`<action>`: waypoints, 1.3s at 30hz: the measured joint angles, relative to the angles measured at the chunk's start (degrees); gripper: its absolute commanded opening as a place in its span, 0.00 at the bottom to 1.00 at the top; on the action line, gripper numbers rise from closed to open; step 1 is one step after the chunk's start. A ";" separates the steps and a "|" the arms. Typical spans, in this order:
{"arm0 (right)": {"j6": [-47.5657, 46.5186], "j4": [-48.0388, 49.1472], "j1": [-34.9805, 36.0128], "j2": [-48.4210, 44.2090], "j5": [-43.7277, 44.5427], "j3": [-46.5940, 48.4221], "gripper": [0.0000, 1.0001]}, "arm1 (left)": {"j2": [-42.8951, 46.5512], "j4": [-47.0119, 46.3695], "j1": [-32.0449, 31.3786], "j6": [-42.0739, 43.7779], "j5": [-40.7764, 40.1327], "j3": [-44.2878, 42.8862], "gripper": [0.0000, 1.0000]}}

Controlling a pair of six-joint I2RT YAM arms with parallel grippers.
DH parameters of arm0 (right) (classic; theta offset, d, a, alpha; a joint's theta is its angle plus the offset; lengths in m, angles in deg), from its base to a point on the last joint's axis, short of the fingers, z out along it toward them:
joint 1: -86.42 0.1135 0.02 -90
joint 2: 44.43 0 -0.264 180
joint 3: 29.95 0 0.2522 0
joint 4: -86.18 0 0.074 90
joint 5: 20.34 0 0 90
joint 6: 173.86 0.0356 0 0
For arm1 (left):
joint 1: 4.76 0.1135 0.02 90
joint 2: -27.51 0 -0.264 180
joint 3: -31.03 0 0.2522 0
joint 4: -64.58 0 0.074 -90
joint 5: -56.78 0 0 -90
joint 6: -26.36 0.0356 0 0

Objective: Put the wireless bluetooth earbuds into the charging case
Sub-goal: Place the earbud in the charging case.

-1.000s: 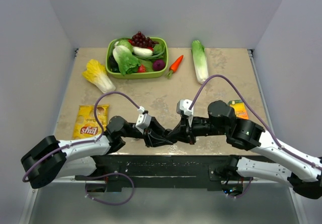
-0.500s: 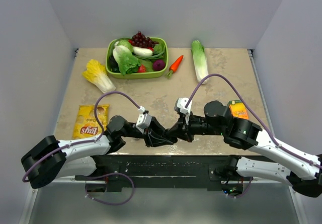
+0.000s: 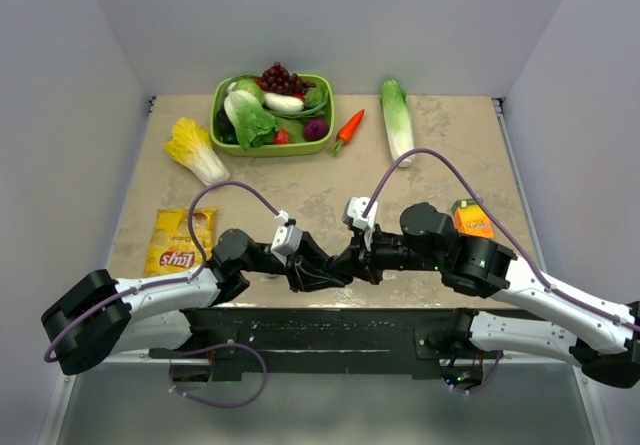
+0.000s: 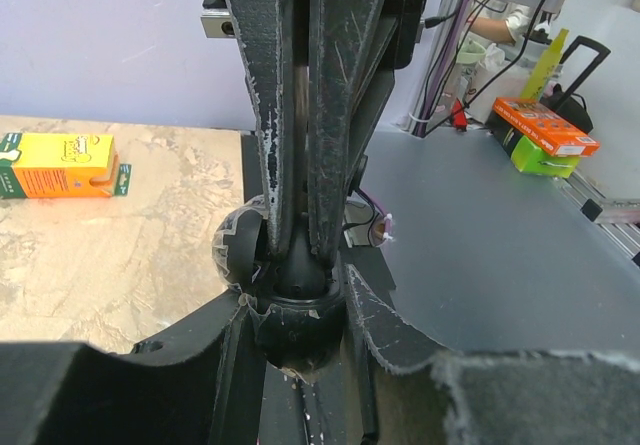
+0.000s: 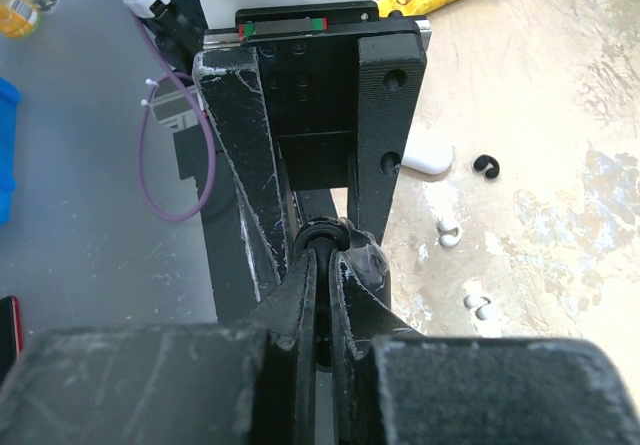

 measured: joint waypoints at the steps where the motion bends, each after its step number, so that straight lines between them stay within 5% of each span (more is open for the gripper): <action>1: 0.00 0.00 0.20 0.00 0.11 0.00 0.00 | 0.00 0.17 0.00 0.02 0.00 -0.09 0.00; 7: 0.02 0.04 0.59 0.15 1.11 0.00 0.04 | 0.02 0.85 0.00 0.07 0.02 -0.63 0.00; 11: 0.48 0.04 0.59 0.42 1.64 0.00 0.29 | 0.02 1.22 0.00 0.20 -0.13 -0.63 0.00; 16: 1.73 0.07 1.03 0.00 2.67 0.00 0.43 | 0.02 1.29 0.22 0.90 -1.22 -0.66 0.00; 23: 4.09 0.22 1.31 -2.93 5.81 0.11 0.51 | 0.02 1.20 0.39 1.01 -2.82 -0.66 0.00; 32: 9.42 5.20 0.85 -15.13 31.15 0.31 0.58 | 2.69 -0.07 0.28 0.96 -3.85 2.51 0.00; 39: 14.03 11.85 -1.90 -5.68 36.79 -7.78 0.56 | 12.11 0.92 0.28 0.94 -7.50 6.91 0.00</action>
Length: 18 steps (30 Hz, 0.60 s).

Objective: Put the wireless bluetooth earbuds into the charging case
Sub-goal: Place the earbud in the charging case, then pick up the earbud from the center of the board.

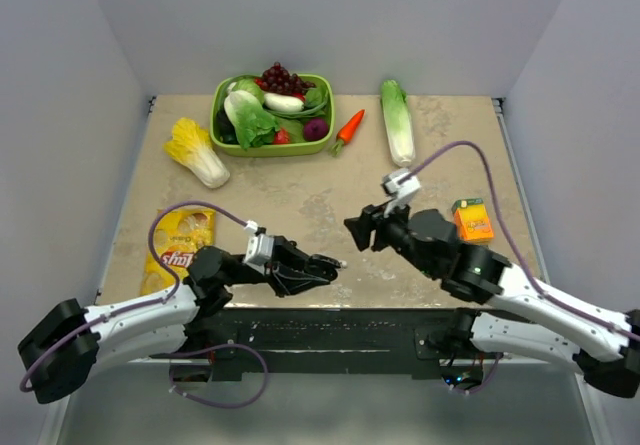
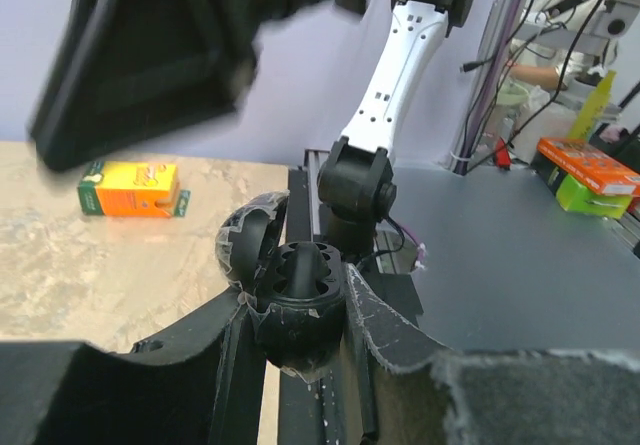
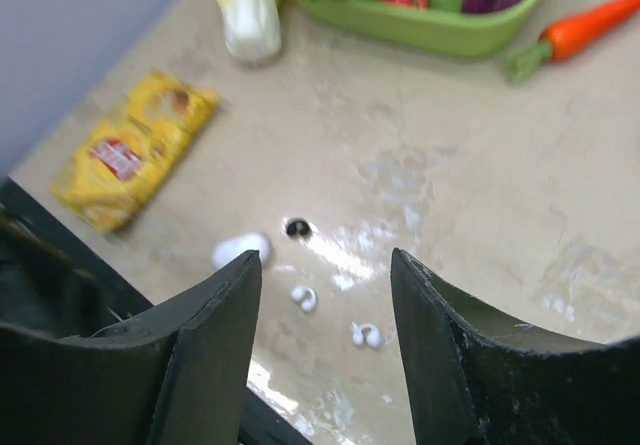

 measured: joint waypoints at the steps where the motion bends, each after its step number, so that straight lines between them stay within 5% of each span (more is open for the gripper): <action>1: 0.39 0.85 -0.57 1.92 -0.57 -1.14 0.55 | 1.51 0.31 0.00 0.00 -0.63 0.48 0.00; 10: 2.64 14.14 -6.32 27.41 -16.61 -5.88 0.45 | 16.76 6.05 -0.02 -0.09 -7.48 5.42 0.00; 18: 1.29 21.66 -6.25 45.46 -24.41 1.31 0.41 | 19.30 9.57 -0.02 -0.20 -10.49 5.46 0.00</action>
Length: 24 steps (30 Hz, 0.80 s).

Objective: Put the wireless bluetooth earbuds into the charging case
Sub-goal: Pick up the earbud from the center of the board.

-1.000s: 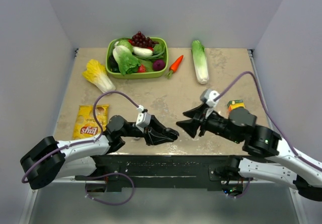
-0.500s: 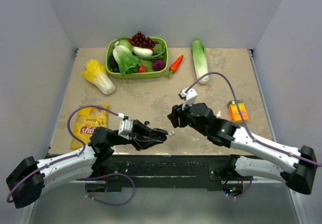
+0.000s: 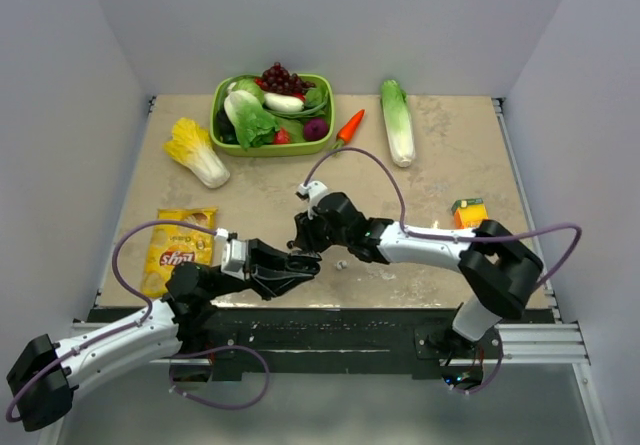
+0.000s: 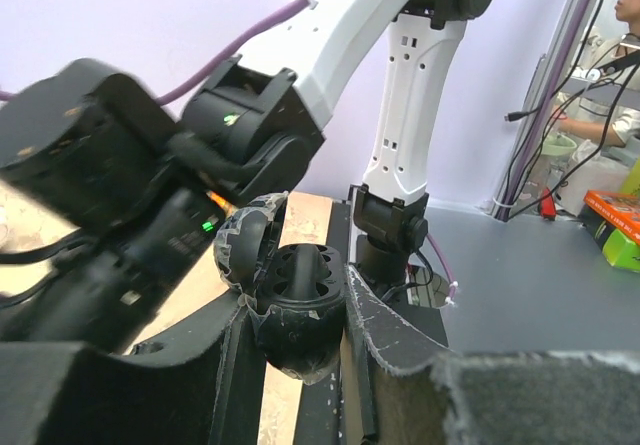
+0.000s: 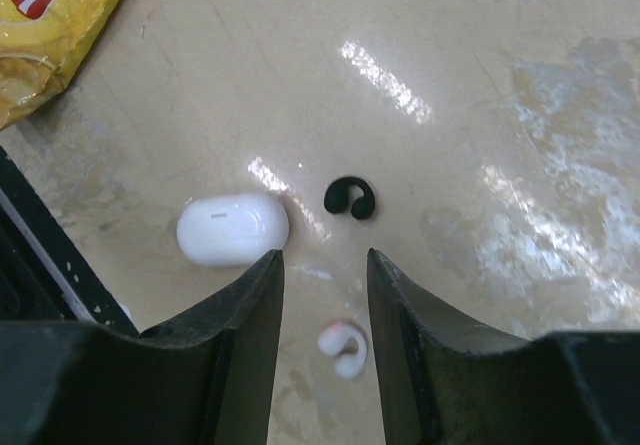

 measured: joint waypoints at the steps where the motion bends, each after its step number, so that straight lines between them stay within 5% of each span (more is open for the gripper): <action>1: -0.24 0.55 0.00 1.92 -0.26 1.22 0.40 | -0.04 0.26 0.00 0.02 -0.15 0.00 0.00; 13: -1.22 3.43 -2.45 15.04 -0.39 8.48 0.33 | -1.60 1.07 0.00 0.07 -0.48 0.00 0.00; 24: -1.25 3.54 -3.32 17.20 -0.37 8.74 0.33 | -1.95 0.90 0.00 0.04 -0.66 0.57 0.00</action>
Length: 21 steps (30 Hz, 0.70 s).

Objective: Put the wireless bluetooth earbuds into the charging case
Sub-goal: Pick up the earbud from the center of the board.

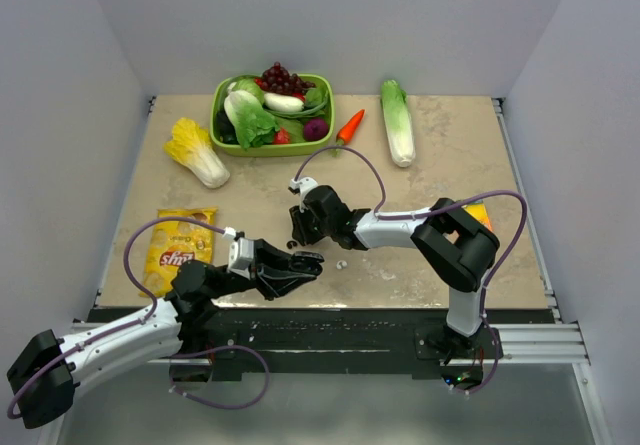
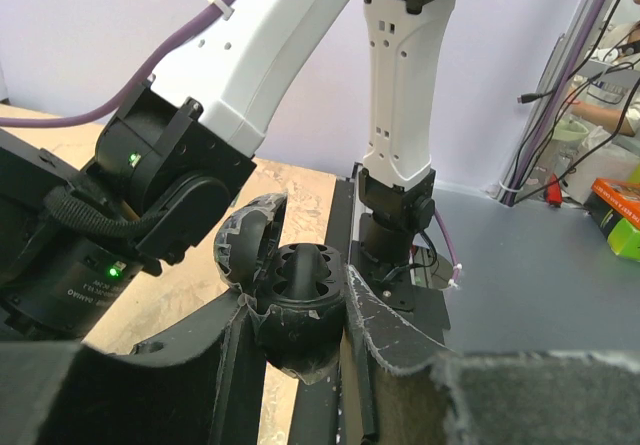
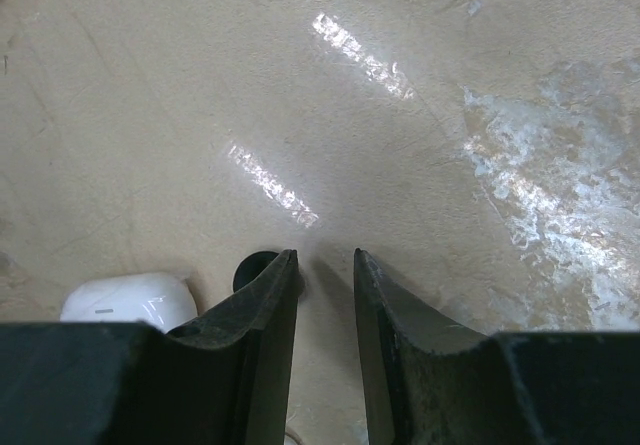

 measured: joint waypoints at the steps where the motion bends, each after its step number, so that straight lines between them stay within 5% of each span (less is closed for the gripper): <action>1: 0.00 0.09 0.00 0.00 -0.09 0.00 0.33 | -0.04 0.00 0.00 -0.02 0.02 0.20 0.00; 21: -0.17 1.29 1.49 1.07 -0.74 0.04 0.33 | -1.03 -1.31 0.00 -0.90 0.09 0.57 0.00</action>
